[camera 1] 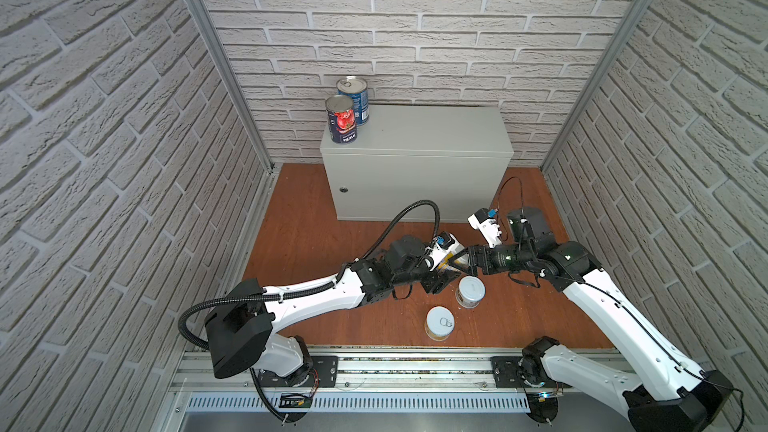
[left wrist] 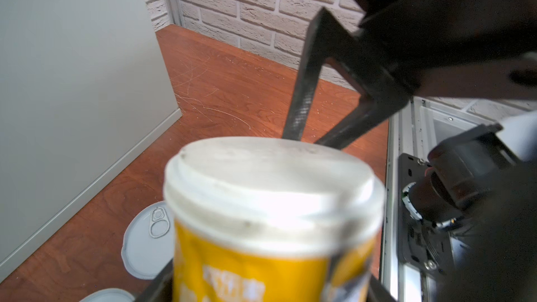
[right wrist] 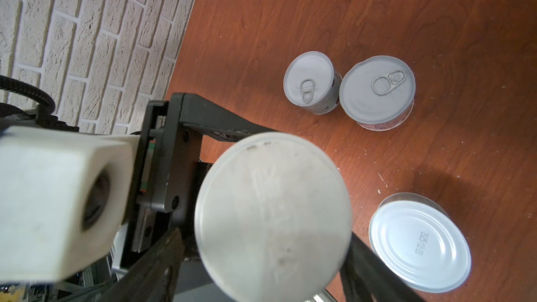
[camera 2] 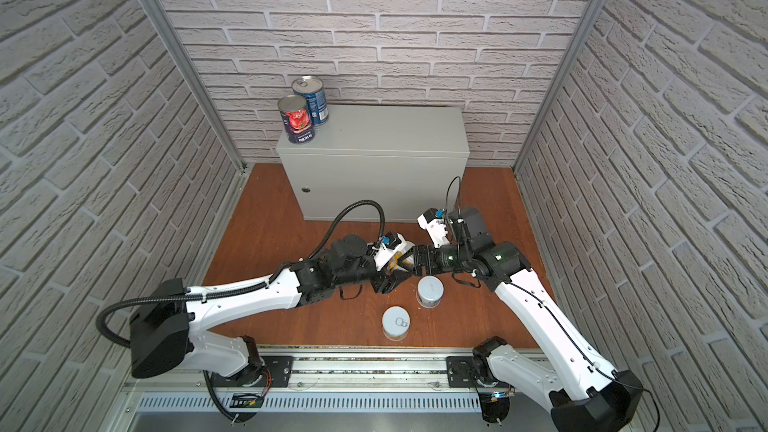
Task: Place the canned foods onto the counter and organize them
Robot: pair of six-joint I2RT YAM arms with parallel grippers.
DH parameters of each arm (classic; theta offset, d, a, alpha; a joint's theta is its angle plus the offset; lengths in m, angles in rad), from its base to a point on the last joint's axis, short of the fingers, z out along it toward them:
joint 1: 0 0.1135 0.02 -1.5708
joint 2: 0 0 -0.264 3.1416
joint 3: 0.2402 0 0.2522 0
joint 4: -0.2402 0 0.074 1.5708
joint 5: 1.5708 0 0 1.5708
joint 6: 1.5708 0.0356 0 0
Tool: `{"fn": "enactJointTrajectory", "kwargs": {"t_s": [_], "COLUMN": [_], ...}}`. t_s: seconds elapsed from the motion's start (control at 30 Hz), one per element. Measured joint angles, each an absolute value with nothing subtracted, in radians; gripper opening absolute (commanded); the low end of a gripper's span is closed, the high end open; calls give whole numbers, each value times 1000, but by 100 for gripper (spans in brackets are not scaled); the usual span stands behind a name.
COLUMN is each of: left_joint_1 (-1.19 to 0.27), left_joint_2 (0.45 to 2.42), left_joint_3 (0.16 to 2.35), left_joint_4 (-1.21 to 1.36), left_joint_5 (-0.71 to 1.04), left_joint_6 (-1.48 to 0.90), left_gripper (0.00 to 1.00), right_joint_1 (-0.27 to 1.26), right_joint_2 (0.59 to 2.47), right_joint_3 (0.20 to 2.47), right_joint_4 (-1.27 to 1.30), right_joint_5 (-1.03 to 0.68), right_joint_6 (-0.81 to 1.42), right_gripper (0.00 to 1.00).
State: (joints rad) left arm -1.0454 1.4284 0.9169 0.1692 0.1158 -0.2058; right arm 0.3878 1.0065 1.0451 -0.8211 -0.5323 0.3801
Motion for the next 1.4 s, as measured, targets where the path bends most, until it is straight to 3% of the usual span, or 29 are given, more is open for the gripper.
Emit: {"fn": "enactJointTrajectory", "kwargs": {"t_s": [0.67, 1.23, 1.4], "left_joint_1": [-970, -957, -957], "left_joint_2": [1446, 1456, 1462], "left_joint_3": [932, 945, 949], "left_joint_4": [125, 124, 134], "left_joint_5": [44, 52, 73], "left_joint_6": [-322, -335, -336], "left_gripper": [48, 48, 41], "right_joint_1": [388, 388, 388], "right_joint_2": [933, 779, 756], "right_joint_3": [1032, 835, 784], "right_joint_4": [-858, -780, -739], "right_joint_5": [-419, -362, -363], "right_joint_6": [366, 437, 465], "right_gripper": [86, 86, 86]}}
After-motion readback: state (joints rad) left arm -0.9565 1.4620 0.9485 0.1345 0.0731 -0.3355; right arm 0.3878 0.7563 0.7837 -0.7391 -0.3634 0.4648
